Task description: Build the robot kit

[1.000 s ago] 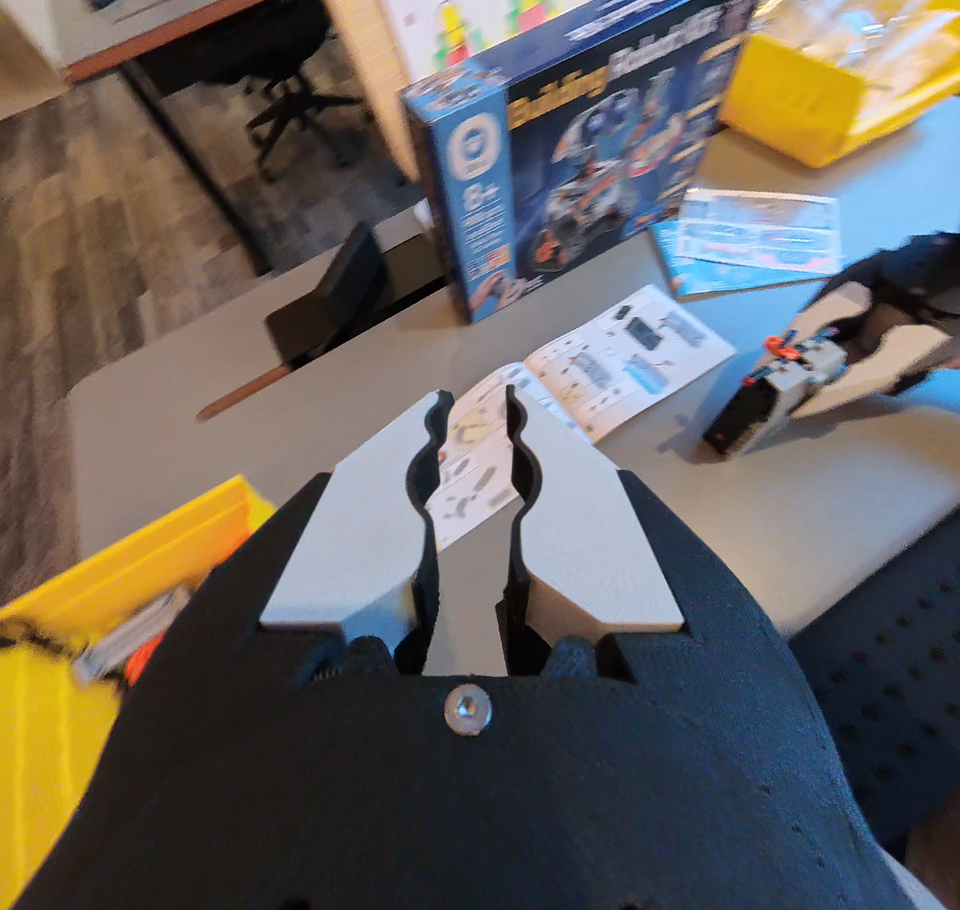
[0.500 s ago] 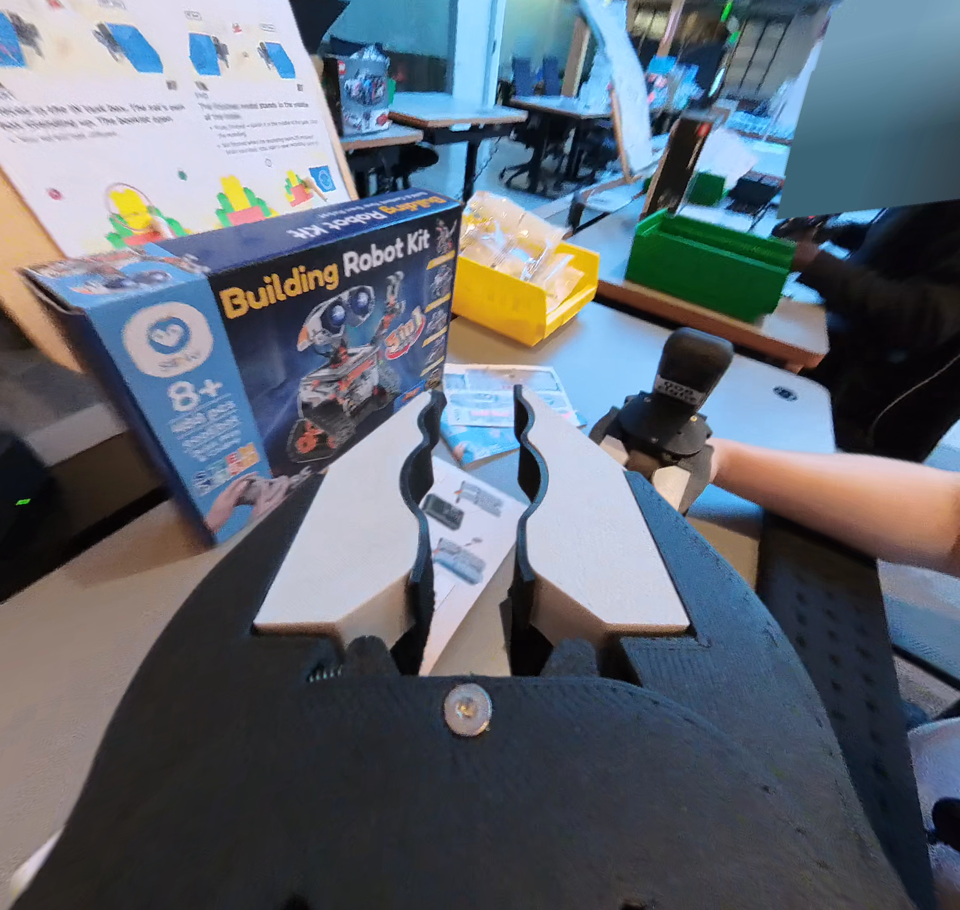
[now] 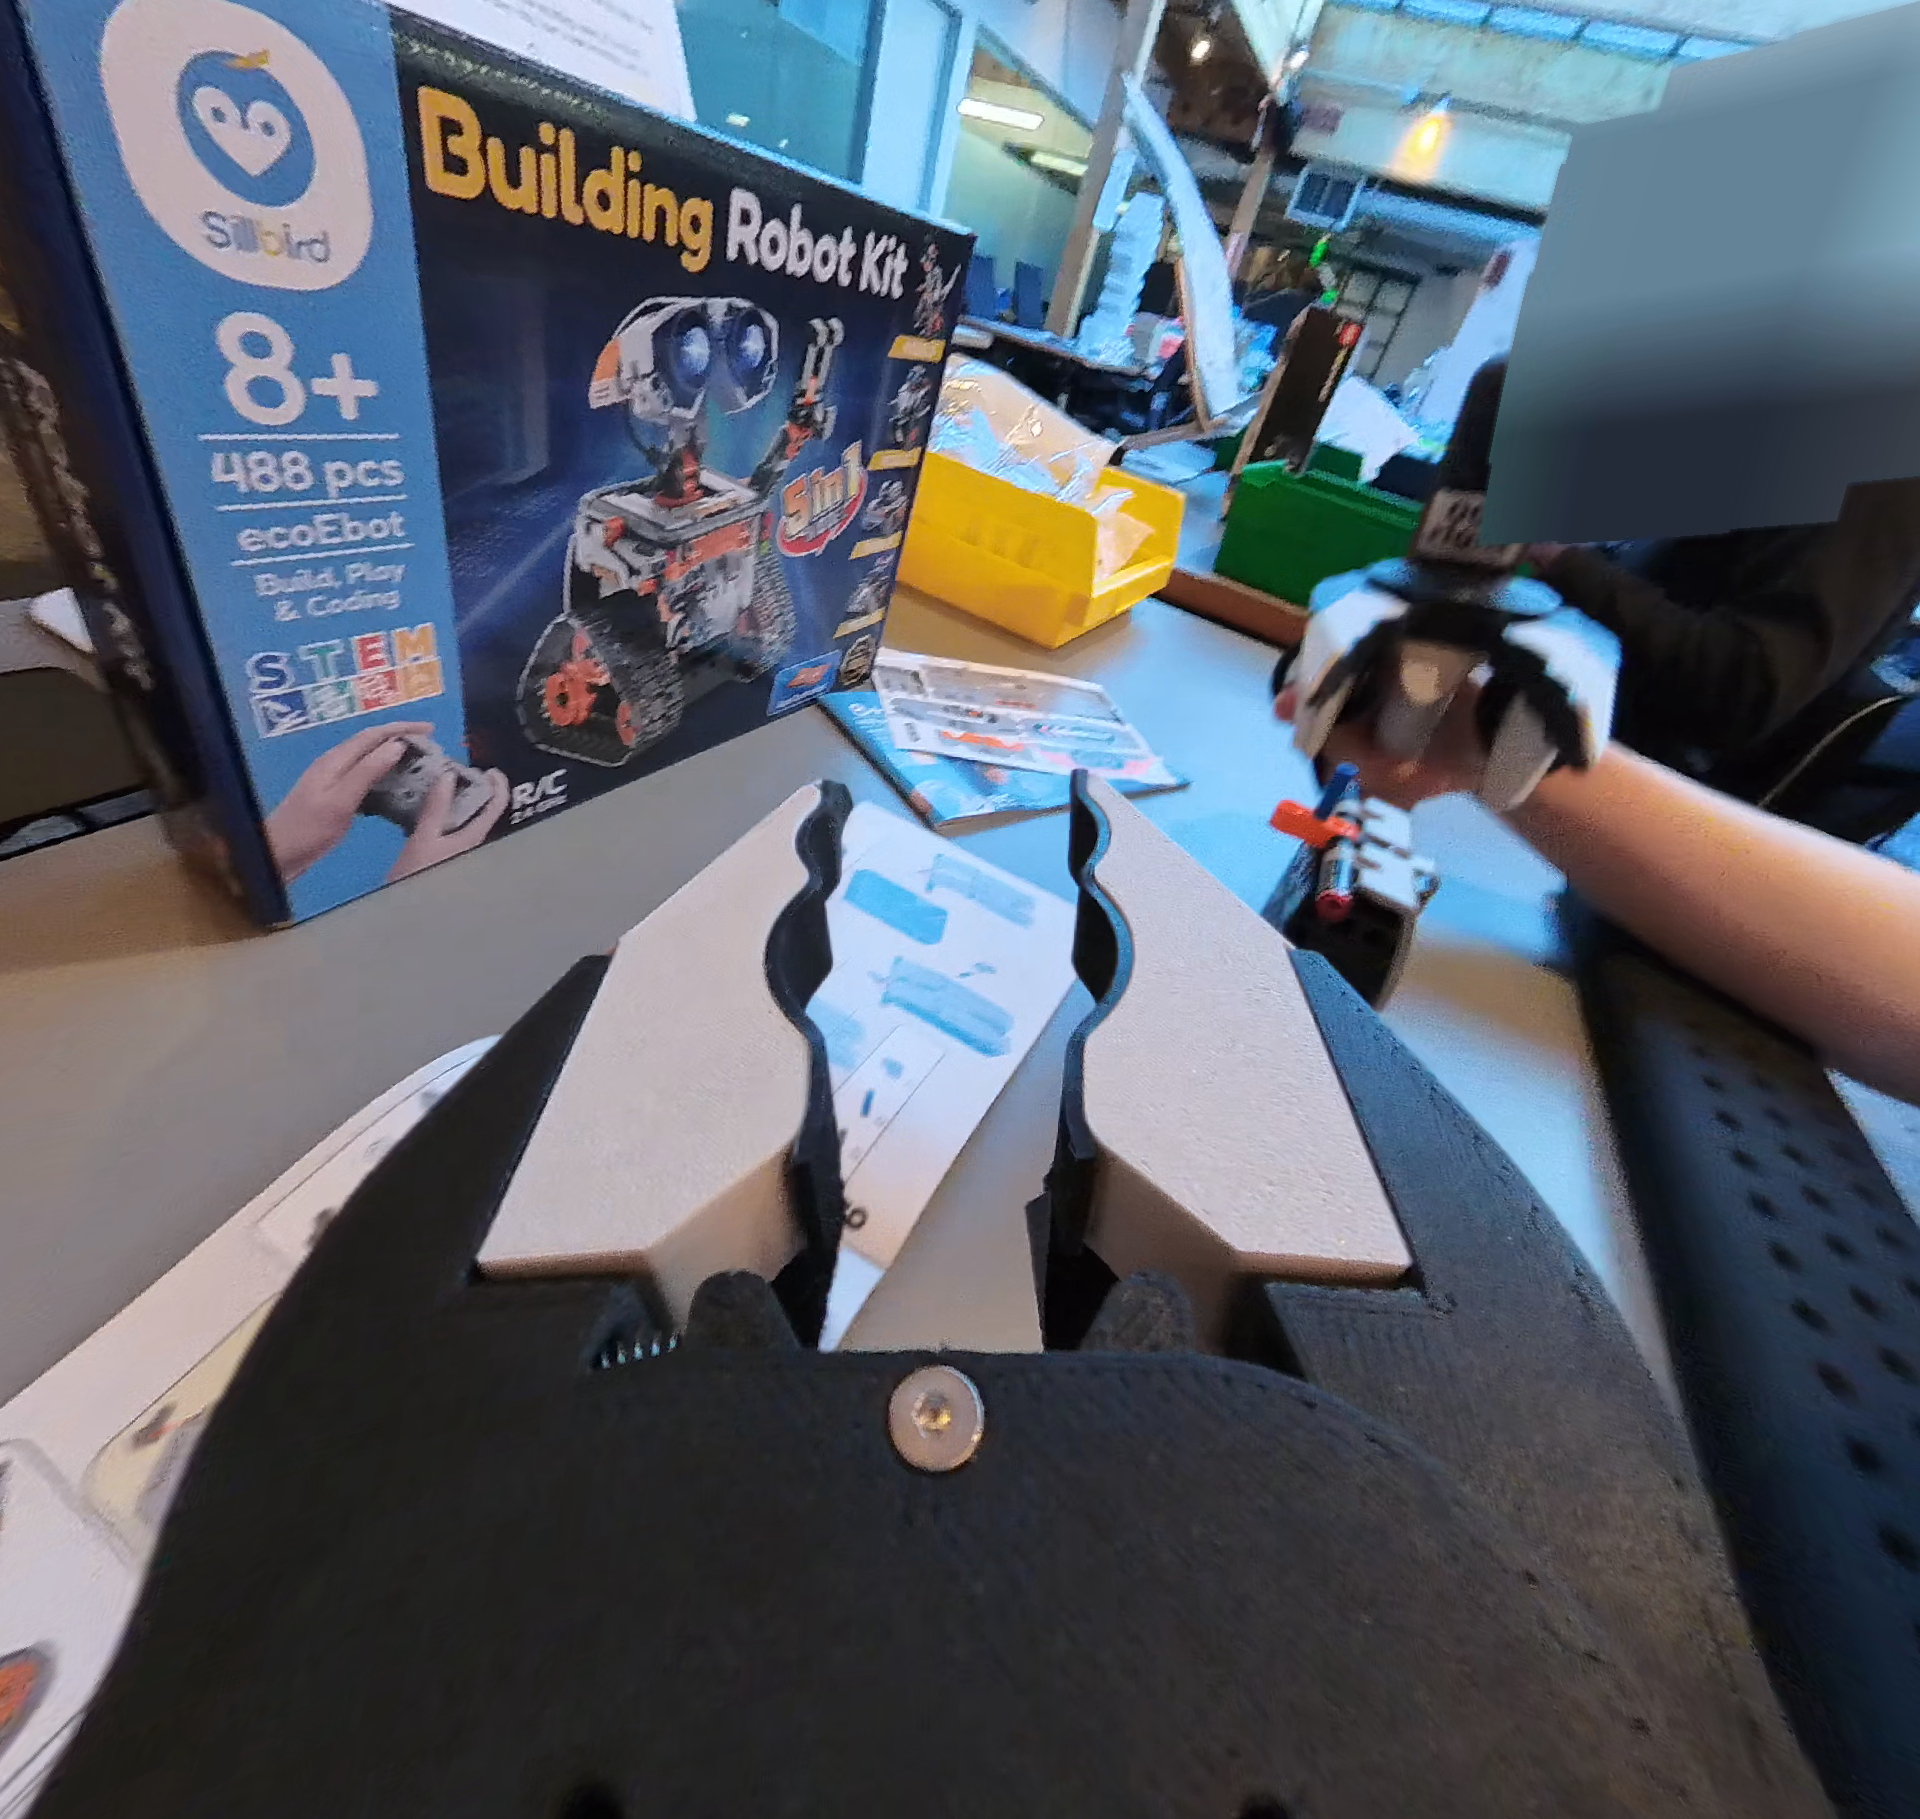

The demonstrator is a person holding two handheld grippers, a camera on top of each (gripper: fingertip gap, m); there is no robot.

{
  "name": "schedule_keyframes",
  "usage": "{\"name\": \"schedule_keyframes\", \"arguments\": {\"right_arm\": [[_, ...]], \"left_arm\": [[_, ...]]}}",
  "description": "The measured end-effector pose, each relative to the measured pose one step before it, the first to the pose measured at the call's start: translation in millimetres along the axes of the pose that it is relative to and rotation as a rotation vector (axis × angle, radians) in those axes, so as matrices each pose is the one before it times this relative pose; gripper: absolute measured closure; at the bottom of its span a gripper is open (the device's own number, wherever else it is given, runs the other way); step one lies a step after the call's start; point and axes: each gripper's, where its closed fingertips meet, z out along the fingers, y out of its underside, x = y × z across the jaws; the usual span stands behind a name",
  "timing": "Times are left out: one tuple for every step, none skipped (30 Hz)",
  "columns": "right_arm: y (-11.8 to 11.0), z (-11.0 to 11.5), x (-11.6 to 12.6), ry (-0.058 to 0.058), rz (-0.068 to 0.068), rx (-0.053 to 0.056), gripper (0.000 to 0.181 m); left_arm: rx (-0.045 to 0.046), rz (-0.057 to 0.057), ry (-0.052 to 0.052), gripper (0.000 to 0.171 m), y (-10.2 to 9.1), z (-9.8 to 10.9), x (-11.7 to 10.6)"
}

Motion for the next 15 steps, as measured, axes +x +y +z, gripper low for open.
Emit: {"name": "schedule_keyframes", "arguments": {"right_arm": [[-5.84,-14.07,10.83,0.0590,0.0047,0.0261,0.116],[-5.56,-14.90,19.97,0.1129,-0.0101,0.0245,0.123],[-4.53,-14.66,25.77,0.1413,-0.0202,0.0210,0.130],[-0.36,-13.21,30.78,0.1665,-0.0243,-0.0006,0.142],[5.45,-10.73,31.79,0.1695,-0.0314,-0.0307,0.152],[8.53,-7.70,29.15,0.1547,-0.0409,-0.0447,0.157],[9.00,-6.05,27.58,0.1521,-0.0478,-0.0492,0.157],[7.18,-5.20,25.32,0.1393,-0.0370,-0.0403,0.157],[5.07,-4.67,20.95,0.1050,-0.0218,-0.0286,0.157],[2.86,-3.93,16.44,0.0675,-0.0143,-0.0113,0.157],[4.06,-2.00,16.32,0.0597,-0.0065,-0.0096,0.157],[5.56,0.73,20.99,0.0824,0.0096,-0.0149,0.157],[2.88,4.56,18.90,0.0661,0.0288,0.0012,0.154],[1.82,7.45,11.14,0.0190,0.0322,0.0093,0.152],[5.10,8.55,7.66,0.0059,0.0220,-0.0126,0.148]], "left_arm": [[-0.02180,0.0170,-0.0322,0.129,2.96,-0.45,-3.90],[-0.01742,0.0194,-0.0456,0.129,2.06,-0.31,-5.03],[-0.00500,0.0210,-0.0454,0.127,-0.15,-0.22,-4.36],[-0.00595,0.0234,-0.0451,0.127,-0.06,-0.05,-4.00],[-0.01244,0.0336,-0.0460,0.128,1.15,0.16,-3.75],[-0.00879,0.0418,-0.0388,0.130,1.11,0.57,-2.23],[-0.00415,0.0420,-0.0294,0.133,0.69,0.98,-0.84],[-0.00224,0.0365,-0.0168,0.136,0.37,1.22,0.58],[-0.00226,0.0231,-0.0096,0.136,0.16,1.19,0.83],[-0.00097,0.0025,-0.0038,0.136,0.10,0.94,0.80],[0.00186,-0.0135,0.0064,0.135,-0.22,0.59,1.28],[0.00402,-0.0198,0.0097,0.136,-0.71,0.17,1.08],[0.00493,-0.0202,0.0034,0.136,-0.93,0.09,-0.26],[0.00392,-0.0142,-0.0006,0.136,-1.00,-0.12,-0.94],[0.00221,-0.0051,-0.0017,0.136,-0.78,-0.22,-0.96]]}}
